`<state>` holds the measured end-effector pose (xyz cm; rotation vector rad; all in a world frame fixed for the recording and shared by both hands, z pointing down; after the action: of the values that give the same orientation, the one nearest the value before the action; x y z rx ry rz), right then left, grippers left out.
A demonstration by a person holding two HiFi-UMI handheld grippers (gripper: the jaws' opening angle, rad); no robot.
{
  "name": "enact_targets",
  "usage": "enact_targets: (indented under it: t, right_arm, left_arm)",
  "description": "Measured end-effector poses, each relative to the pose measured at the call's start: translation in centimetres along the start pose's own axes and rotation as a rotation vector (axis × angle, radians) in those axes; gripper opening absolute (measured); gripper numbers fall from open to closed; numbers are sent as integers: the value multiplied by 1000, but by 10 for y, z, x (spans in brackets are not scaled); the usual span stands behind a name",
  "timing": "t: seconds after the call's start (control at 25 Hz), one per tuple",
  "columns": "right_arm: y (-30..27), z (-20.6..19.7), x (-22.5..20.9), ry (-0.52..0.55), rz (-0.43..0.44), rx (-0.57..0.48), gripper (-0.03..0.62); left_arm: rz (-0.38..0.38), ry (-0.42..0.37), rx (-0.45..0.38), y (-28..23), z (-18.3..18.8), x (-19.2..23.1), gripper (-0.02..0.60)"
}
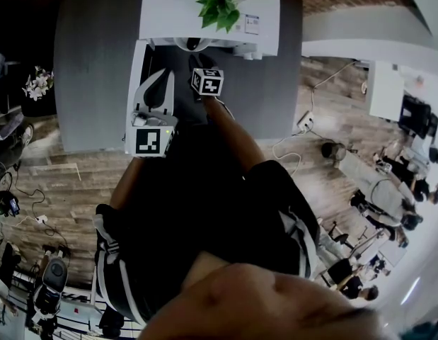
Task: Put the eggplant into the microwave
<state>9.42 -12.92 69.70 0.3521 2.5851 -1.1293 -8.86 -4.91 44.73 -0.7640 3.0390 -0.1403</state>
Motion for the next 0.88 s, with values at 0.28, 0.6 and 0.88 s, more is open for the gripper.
enact_targets:
  t: [0.28, 0.6, 0.88]
  right_arm:
    - [-10, -2, 2, 6, -15, 22, 155]
    - [-21, 1, 0, -5, -39, 30, 155]
    - [-28, 8, -3, -11, -47, 28, 155]
  left_arm:
    - [-1, -9, 16, -1, -2, 2, 35]
    - [-4, 6, 25, -5, -5, 2, 35]
    - [5, 14, 30, -7, -5, 4, 35]
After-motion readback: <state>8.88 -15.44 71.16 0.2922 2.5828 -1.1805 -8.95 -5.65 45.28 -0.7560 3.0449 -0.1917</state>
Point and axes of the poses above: the fingertips, and each gripper's own axes: y backward along the fingers, x to its left, z out of its top, the point moved 10 cm from there along y, backward along the fingers, and after that the axes turned 7 degrees about -y, right-handed, at the moved point
